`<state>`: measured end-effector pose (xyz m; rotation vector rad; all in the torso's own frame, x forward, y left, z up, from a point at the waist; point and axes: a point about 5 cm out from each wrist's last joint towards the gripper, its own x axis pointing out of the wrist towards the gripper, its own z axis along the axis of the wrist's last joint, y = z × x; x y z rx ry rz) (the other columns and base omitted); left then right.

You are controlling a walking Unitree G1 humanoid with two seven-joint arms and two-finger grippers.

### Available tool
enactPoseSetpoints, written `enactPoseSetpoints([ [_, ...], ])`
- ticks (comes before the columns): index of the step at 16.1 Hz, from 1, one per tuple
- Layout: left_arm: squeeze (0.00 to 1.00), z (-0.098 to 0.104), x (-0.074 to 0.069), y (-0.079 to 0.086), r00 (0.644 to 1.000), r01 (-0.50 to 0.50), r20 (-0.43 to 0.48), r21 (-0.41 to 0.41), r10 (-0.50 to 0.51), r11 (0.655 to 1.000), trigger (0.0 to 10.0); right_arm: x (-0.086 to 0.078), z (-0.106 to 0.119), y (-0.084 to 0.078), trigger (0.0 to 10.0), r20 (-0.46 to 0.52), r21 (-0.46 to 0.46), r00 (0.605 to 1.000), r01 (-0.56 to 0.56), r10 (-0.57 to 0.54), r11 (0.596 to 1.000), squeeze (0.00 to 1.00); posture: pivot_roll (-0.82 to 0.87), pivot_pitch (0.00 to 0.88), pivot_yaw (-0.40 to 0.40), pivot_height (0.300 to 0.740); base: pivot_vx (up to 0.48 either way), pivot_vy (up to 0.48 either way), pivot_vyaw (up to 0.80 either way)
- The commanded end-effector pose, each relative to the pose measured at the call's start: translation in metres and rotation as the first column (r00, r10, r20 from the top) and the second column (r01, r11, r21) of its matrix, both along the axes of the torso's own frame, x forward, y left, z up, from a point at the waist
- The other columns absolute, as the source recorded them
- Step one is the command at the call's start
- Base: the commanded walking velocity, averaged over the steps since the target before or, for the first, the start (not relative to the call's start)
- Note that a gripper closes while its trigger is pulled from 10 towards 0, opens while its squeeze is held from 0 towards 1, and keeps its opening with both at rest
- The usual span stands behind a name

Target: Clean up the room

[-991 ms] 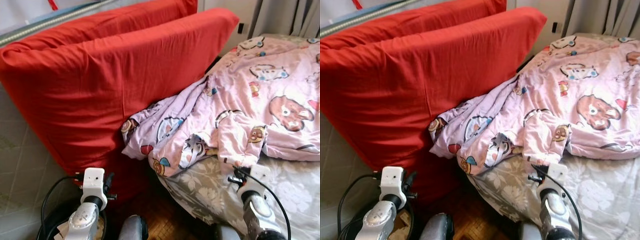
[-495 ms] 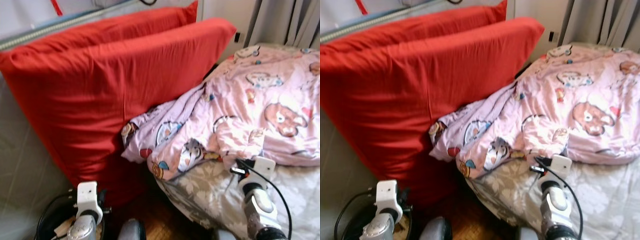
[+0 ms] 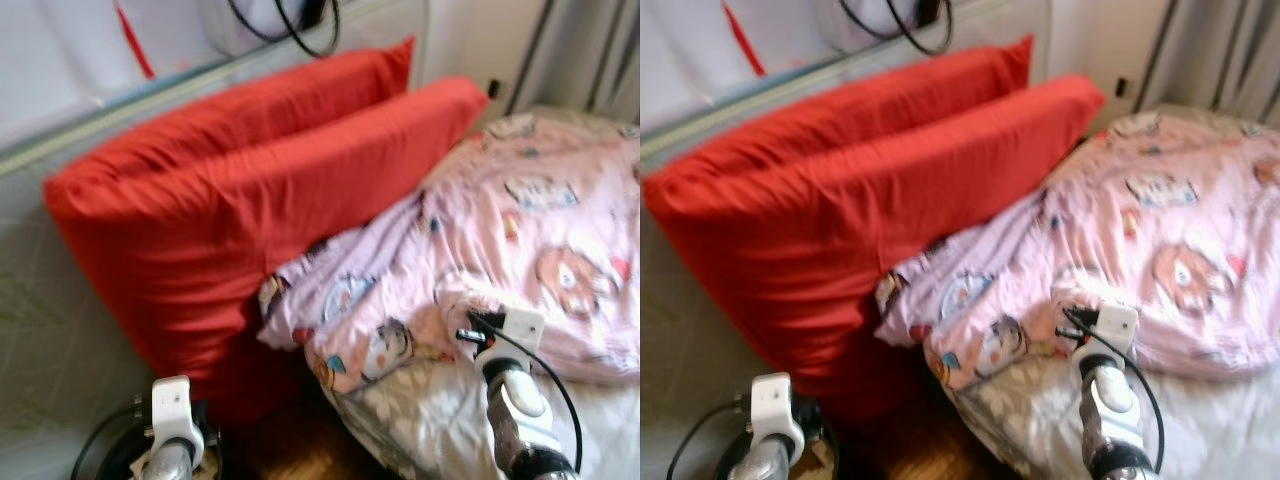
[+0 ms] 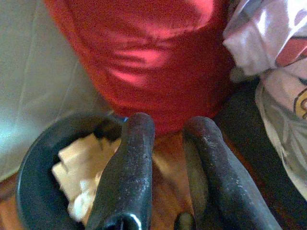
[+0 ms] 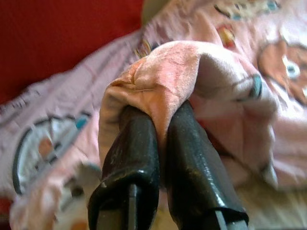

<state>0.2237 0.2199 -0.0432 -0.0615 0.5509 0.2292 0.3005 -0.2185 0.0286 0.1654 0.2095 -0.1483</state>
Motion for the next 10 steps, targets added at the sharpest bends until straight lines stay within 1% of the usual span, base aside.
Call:
enactPoseSetpoints([
  [1, 0.00, -0.010, -0.013, 0.002, 0.997, -0.020, -0.073, 0.007, 0.021, 1.000, 10.0, 0.002, 0.002, 0.001, 10.0, 0.012, -0.002, 1.000, 0.004, -0.004, 1.000, 0.00, 0.00, 0.000, 0.055, 0.740, 0.000, 0.000, 0.00],
  [2, 0.00, -0.014, -0.017, 0.002, 0.993, -0.073, -0.096, -0.030, 0.070, 0.997, 10.0, 0.003, 0.004, 0.004, 10.0, 0.020, -0.002, 1.000, -0.003, 0.003, 1.000, 0.00, 0.00, 0.000, 0.056, 0.740, 0.000, 0.000, 0.00],
  [3, 0.00, -0.015, -0.018, 0.002, 0.991, -0.077, -0.109, -0.036, 0.073, 0.996, 10.0, 0.004, 0.004, 0.006, 10.0, 0.022, -0.004, 1.000, -0.008, 0.008, 1.000, 0.00, 0.01, 0.000, 0.056, 0.740, 0.000, 0.000, 0.00],
  [5, 0.00, -0.018, -0.019, -0.002, 0.990, -0.050, -0.138, -0.041, 0.044, 0.998, 10.0, 0.005, 0.004, 0.006, 10.0, 0.021, -0.002, 1.000, -0.006, 0.006, 1.000, 0.00, 0.00, 0.000, 0.061, 0.740, 0.000, 0.000, 0.00],
  [6, 0.00, -0.021, -0.022, -0.005, 0.987, -0.040, -0.157, -0.048, 0.032, 0.998, 10.0, 0.005, 0.004, 0.006, 10.0, 0.017, -0.011, 1.000, -0.004, 0.004, 1.000, 0.00, 0.00, 0.000, 0.066, 0.740, 0.000, 0.000, 0.00],
  [7, 0.00, -0.024, -0.026, -0.006, 0.984, -0.042, -0.173, -0.052, 0.032, 0.998, 10.0, 0.005, 0.005, 0.005, 10.0, 0.016, -0.027, 1.000, -0.003, 0.003, 1.000, 0.00, 0.00, 0.000, 0.062, 0.740, 0.000, 0.000, 0.00],
  [8, 0.00, -0.025, -0.028, -0.007, 0.983, -0.040, -0.182, -0.052, 0.030, 0.998, 10.0, 0.005, 0.005, 0.005, 10.0, 0.019, -0.023, 1.000, -0.002, 0.002, 1.000, 0.00, 0.00, 0.000, 0.052, 0.740, 0.000, 0.000, 0.00],
  [10, 0.00, -0.027, -0.030, -0.010, 0.981, -0.027, -0.193, -0.051, 0.017, 0.998, 10.0, 0.005, 0.005, 0.003, 10.0, 0.012, -0.036, 1.000, -0.011, 0.012, 0.999, 0.00, -0.02, 0.000, 0.032, 0.740, 0.000, 0.000, 0.00],
])
